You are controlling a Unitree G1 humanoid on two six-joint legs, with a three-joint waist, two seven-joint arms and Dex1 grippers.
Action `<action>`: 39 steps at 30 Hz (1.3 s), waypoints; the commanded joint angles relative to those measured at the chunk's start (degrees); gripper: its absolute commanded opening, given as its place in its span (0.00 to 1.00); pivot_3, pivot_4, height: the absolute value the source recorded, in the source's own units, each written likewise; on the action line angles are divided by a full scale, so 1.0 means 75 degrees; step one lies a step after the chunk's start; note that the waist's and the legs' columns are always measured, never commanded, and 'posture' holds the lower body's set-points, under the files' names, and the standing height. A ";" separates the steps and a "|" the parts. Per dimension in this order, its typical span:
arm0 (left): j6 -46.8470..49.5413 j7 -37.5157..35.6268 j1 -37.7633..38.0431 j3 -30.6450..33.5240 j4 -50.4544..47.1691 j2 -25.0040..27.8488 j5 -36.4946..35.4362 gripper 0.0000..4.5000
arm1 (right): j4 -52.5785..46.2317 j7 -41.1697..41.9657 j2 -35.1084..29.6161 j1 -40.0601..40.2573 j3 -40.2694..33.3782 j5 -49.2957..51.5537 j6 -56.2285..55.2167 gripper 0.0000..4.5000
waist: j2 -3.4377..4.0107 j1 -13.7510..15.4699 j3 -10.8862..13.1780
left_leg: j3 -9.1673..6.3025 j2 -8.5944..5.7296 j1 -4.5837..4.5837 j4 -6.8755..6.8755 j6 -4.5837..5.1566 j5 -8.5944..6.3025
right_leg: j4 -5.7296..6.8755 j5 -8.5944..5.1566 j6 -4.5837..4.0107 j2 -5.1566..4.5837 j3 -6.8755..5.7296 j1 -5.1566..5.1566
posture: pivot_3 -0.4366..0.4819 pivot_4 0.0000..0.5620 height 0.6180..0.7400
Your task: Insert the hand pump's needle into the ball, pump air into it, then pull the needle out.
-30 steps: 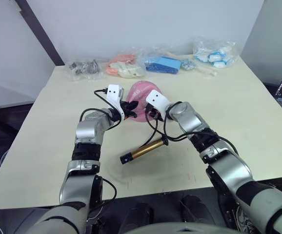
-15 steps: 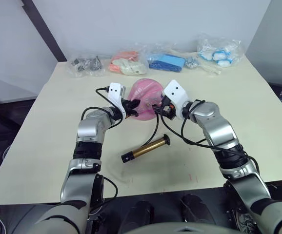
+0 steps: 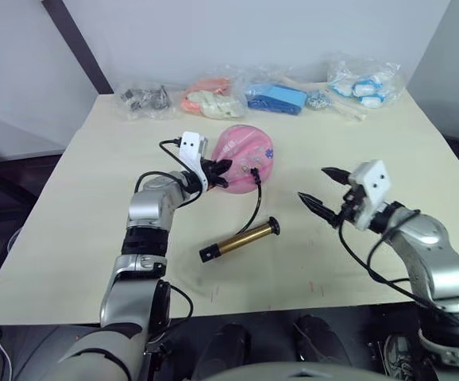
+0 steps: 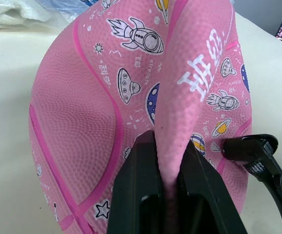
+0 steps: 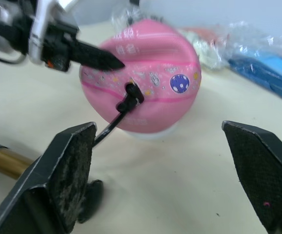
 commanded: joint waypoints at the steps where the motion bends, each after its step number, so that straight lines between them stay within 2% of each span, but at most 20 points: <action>1: 0.0407 0.0057 0.0415 -0.0400 0.0659 -0.0001 0.0290 0.00 | -0.0531 0.0301 -0.0284 0.0462 -0.0634 0.0678 -0.0557 0.98 | -0.0007 0.0007 0.0009 | 0.0005 -0.0001 -0.0001 0.0000 0.0000 0.0000 | -0.0003 0.0000 0.0000 -0.0001 0.0003 0.0000 | 0.48 0.27 1.00; 10: 0.0394 -0.0016 0.0342 -0.0408 0.0528 0.0072 0.0236 0.00 | -0.0766 0.0882 -0.1065 0.1512 -0.1304 0.1621 -0.1158 0.98 | -0.0038 0.0020 0.0038 | 0.0020 0.0003 -0.0004 0.0001 0.0011 -0.0006 | -0.0011 0.0001 0.0002 -0.0001 0.0006 0.0001 | 0.48 0.27 1.00; 13: 0.0269 0.0003 0.0314 -0.0378 0.0515 0.0064 0.0245 0.25 | -0.0642 0.0964 -0.1168 0.1567 -0.1301 0.1674 -0.1517 1.00 | -0.0040 0.0022 0.0041 | 0.0029 0.0006 -0.0005 0.0001 0.0009 -0.0005 | -0.0011 0.0001 0.0001 0.0001 0.0003 0.0001 | 0.48 0.27 1.00; 17: 0.0025 -0.0038 0.0348 -0.0354 0.0404 0.0044 0.0203 0.66 | -0.0516 0.0924 -0.1202 0.1605 -0.1146 0.1604 -0.1846 1.00 | -0.0073 0.0028 0.0077 | 0.0029 0.0012 -0.0010 0.0001 0.0000 0.0000 | -0.0014 0.0001 0.0001 0.0003 0.0002 0.0000 | 0.48 0.27 1.00; 20: -0.0094 -0.0126 0.0418 -0.0213 0.0082 0.0019 -0.0015 0.93 | -0.0407 0.0869 -0.1174 0.1569 -0.1022 0.1559 -0.2029 1.00 | -0.0075 0.0028 0.0084 | 0.0026 0.0013 -0.0013 0.0001 -0.0001 0.0001 | -0.0023 0.0001 0.0001 0.0002 0.0003 0.0000 | 0.48 0.27 1.00; 21: -0.0168 -0.0131 0.0453 -0.0159 -0.0082 0.0019 -0.0081 0.97 | -0.0377 0.0873 -0.1175 0.1560 -0.0987 0.1558 -0.2103 1.00 | -0.0078 0.0024 0.0096 | 0.0026 0.0014 -0.0015 0.0001 -0.0001 0.0001 | -0.0024 0.0001 0.0001 0.0001 0.0006 -0.0001 | 0.48 0.27 1.00; 33: -0.0110 -0.0411 0.0885 0.0020 -0.1912 0.0356 -0.0638 0.97 | -0.0148 0.0897 -0.1197 0.1608 -0.0808 0.1603 -0.2568 1.00 | -0.0097 0.0020 0.0164 | 0.0019 0.0021 -0.0128 0.0027 0.0001 -0.0001 | -0.0037 0.0032 -0.0050 0.0007 0.0002 -0.0099 | 0.48 0.27 1.00; 39: 0.0132 -0.0845 0.1044 -0.0011 -0.2733 0.0972 -0.0878 0.97 | -0.0143 0.0971 -0.1198 0.1743 -0.0809 0.1738 -0.2704 1.00 | -0.0102 0.0026 0.0199 | 0.0021 0.0014 -0.0186 0.0027 0.0007 -0.0004 | -0.0047 0.0049 -0.0077 0.0006 0.0004 -0.0156 | 0.48 0.27 1.00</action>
